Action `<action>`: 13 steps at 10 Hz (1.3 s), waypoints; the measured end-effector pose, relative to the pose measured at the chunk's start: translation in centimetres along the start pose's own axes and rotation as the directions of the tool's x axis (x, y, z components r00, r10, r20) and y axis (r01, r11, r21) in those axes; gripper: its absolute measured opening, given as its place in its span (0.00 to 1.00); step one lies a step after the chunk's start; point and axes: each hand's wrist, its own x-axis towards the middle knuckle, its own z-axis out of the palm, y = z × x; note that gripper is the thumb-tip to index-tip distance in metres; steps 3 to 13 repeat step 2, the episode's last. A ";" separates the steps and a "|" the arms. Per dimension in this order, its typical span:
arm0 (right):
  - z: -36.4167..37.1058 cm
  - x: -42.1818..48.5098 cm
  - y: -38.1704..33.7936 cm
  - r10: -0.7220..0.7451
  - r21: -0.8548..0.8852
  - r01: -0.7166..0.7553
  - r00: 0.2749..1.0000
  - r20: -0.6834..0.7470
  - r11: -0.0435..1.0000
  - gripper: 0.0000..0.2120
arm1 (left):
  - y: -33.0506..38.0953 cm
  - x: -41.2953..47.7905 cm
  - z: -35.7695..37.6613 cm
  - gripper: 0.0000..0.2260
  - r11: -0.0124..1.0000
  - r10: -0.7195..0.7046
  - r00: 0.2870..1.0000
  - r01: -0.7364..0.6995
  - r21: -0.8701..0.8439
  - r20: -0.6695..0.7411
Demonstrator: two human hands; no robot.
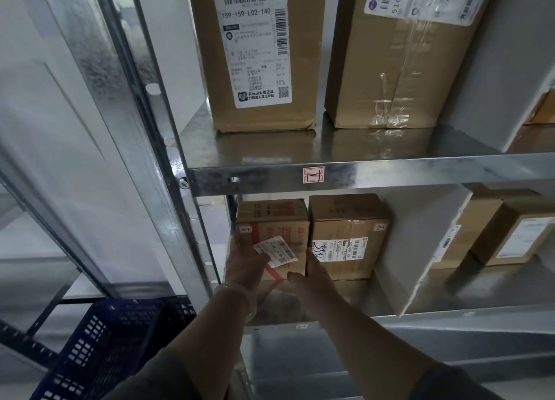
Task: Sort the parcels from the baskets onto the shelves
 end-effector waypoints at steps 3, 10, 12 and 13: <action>-1.5 -3.1 -0.7 0.001 0.060 0.002 0.999 -0.053 0.998 0.24 | 2.1 -4.5 -0.1 0.22 0.998 -0.006 0.999 0.008 -0.056 0.039; -1.5 -3.1 -0.7 0.001 0.060 0.002 0.999 -0.053 0.998 0.24 | 2.1 -4.5 -0.1 0.22 0.998 -0.006 0.999 0.008 -0.056 0.039; -1.5 -3.1 -0.7 0.001 0.060 0.002 0.999 -0.053 0.998 0.24 | 2.1 -4.5 -0.1 0.22 0.998 -0.006 0.999 0.008 -0.056 0.039; -1.5 -3.1 -0.7 0.001 0.060 0.002 0.999 -0.053 0.998 0.24 | 2.1 -4.5 -0.1 0.22 0.998 -0.006 0.999 0.008 -0.056 0.039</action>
